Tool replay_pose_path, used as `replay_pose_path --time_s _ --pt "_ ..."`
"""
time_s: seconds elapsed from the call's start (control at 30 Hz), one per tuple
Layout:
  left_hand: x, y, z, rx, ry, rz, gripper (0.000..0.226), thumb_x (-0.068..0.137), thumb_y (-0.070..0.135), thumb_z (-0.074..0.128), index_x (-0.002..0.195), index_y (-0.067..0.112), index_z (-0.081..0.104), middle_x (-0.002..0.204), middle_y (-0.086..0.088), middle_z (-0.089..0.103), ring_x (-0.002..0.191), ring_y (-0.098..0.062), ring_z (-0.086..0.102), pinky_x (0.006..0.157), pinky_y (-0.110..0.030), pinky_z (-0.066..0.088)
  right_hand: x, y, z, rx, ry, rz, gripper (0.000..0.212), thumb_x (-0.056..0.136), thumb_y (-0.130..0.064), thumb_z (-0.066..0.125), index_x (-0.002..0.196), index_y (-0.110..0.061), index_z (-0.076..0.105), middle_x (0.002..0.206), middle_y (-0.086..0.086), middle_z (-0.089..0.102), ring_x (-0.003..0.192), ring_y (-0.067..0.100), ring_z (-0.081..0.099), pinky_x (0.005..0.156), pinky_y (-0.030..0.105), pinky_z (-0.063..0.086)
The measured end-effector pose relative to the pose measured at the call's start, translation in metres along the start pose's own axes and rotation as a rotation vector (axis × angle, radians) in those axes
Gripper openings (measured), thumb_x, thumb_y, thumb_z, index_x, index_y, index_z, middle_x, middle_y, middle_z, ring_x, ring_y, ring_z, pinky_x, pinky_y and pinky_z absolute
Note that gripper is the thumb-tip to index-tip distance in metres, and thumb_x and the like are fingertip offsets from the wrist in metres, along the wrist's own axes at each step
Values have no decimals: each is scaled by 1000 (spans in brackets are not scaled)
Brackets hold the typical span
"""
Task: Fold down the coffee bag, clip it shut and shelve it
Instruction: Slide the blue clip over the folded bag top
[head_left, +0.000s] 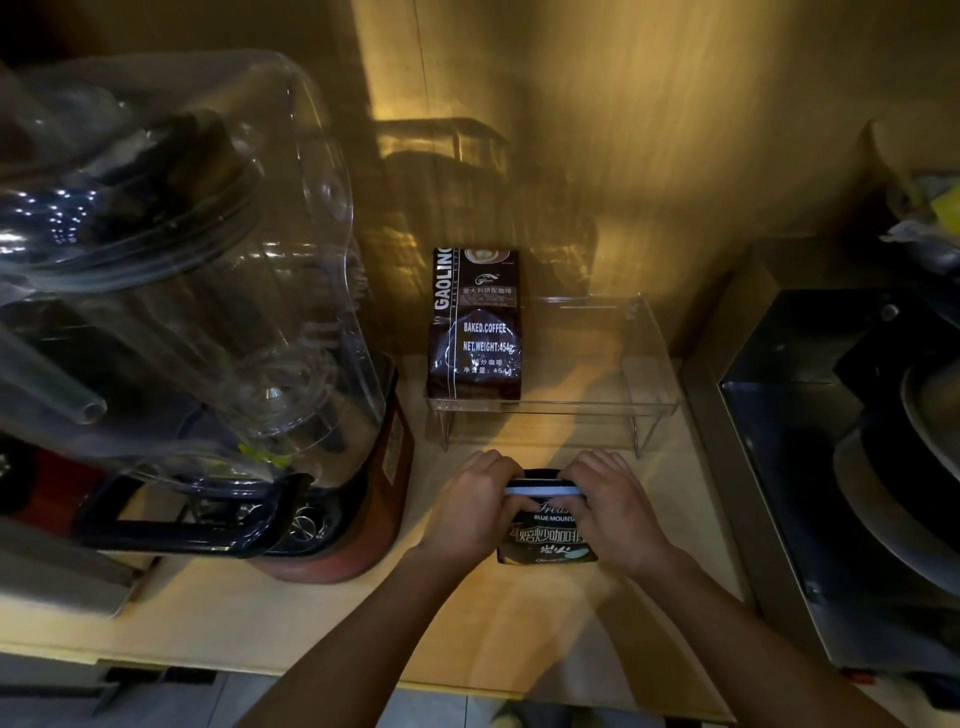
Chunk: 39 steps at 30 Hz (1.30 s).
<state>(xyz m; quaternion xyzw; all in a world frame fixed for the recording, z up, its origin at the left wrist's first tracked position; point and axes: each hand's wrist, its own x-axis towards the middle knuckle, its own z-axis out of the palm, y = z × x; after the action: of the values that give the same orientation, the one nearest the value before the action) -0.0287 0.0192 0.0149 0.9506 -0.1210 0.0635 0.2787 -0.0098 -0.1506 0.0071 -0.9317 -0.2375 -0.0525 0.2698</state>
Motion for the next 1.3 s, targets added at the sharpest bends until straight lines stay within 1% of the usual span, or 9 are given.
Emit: replay_pose_path --time_s 0.17,0.37,0.47,0.67,0.8,0.87,1.1,1.2,1.3 --pt "-5 -7 -2 -55 14 -32 19 83 20 64 96 6 61 94 -12 62 91 -23 53 74 -31 39 1 2 1 -20 -1 0 14 70 -9 72 77 -5 60 75 11 61 74 29 56 71 33 37" --pt "-4 -11 -4 -144 55 -53 17 79 18 69 87 4 63 85 -14 62 81 -24 54 68 -34 41 5 1 2 -121 -33 -53 21 79 -24 64 97 -15 59 97 0 61 93 18 51 75 21 19" --pt "-7 -12 -2 -168 53 -31 16 77 16 70 84 4 63 80 -13 60 77 -23 52 62 -28 35 5 -8 7 -112 -73 -85 25 81 -27 62 101 -14 58 100 3 61 96 21 51 83 26 26" --pt "-10 -18 -1 -303 50 -97 19 77 15 70 94 10 64 91 -6 65 82 -12 55 67 -10 38 6 -14 8 -59 -28 0 16 74 -15 71 85 -5 64 82 12 65 79 29 57 74 35 39" --pt "-11 -21 -1 -309 100 -104 14 76 15 72 87 8 66 85 -10 68 78 -18 59 67 -28 45 7 -14 10 -65 -21 1 17 74 -15 71 86 -5 64 82 11 64 79 29 57 75 35 40" --pt "-12 -21 1 -290 120 -68 12 76 14 71 84 7 66 81 -11 67 74 -21 60 66 -32 45 7 -14 10 -73 -19 4 17 74 -16 71 85 -5 63 81 11 64 79 28 57 74 35 40" --pt "-13 -19 9 -161 200 0 8 79 10 68 82 6 62 78 -12 66 73 -24 59 61 -29 41 6 -15 11 -59 21 30 15 73 -14 71 83 -6 63 79 11 63 76 28 55 70 31 34" --pt "-18 -15 18 -190 274 -53 7 78 5 68 79 5 62 76 -12 66 71 -25 59 59 -28 39 6 -16 14 -68 48 39 14 72 -11 72 81 -7 63 77 10 63 73 27 56 69 30 35" --pt "-21 -15 23 -223 306 -73 6 78 8 67 78 6 61 74 -12 66 69 -23 58 58 -25 35 4 -16 16 -67 64 25 14 70 -10 73 79 -7 63 75 10 64 69 28 56 66 31 36"
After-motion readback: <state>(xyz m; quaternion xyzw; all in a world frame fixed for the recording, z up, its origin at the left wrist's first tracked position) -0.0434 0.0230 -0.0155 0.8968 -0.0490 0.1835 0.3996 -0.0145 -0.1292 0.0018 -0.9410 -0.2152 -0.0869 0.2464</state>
